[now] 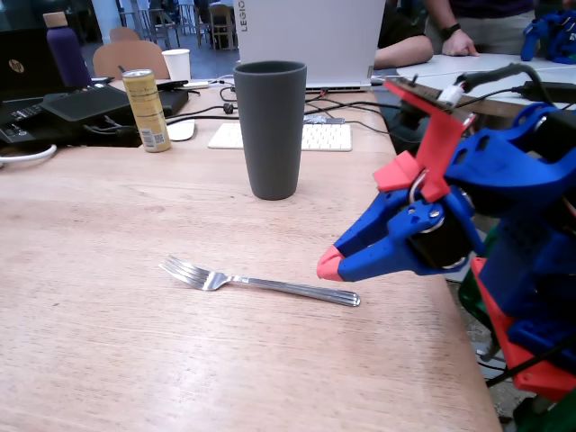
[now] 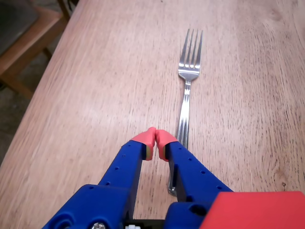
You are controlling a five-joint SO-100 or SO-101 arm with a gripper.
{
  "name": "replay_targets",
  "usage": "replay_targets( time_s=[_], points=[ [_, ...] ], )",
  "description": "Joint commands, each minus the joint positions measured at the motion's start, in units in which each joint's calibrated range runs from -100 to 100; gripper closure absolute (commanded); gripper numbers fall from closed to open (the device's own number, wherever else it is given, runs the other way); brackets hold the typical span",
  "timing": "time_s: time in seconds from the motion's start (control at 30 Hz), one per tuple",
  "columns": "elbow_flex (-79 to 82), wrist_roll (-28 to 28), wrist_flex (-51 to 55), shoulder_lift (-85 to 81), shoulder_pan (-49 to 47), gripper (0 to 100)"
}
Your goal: Grab the fork and place it in gray glass
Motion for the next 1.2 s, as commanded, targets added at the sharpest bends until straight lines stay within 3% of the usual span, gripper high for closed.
replay_targets(
  time_s=[0.0,0.97,1.17],
  points=[
    [0.0,-5.4,0.0,-1.0,0.0,100],
    [-1.1,-5.2,0.0,0.3,-0.3,100],
    [-15.6,-5.2,-0.1,20.1,-0.3,100]
  ],
)
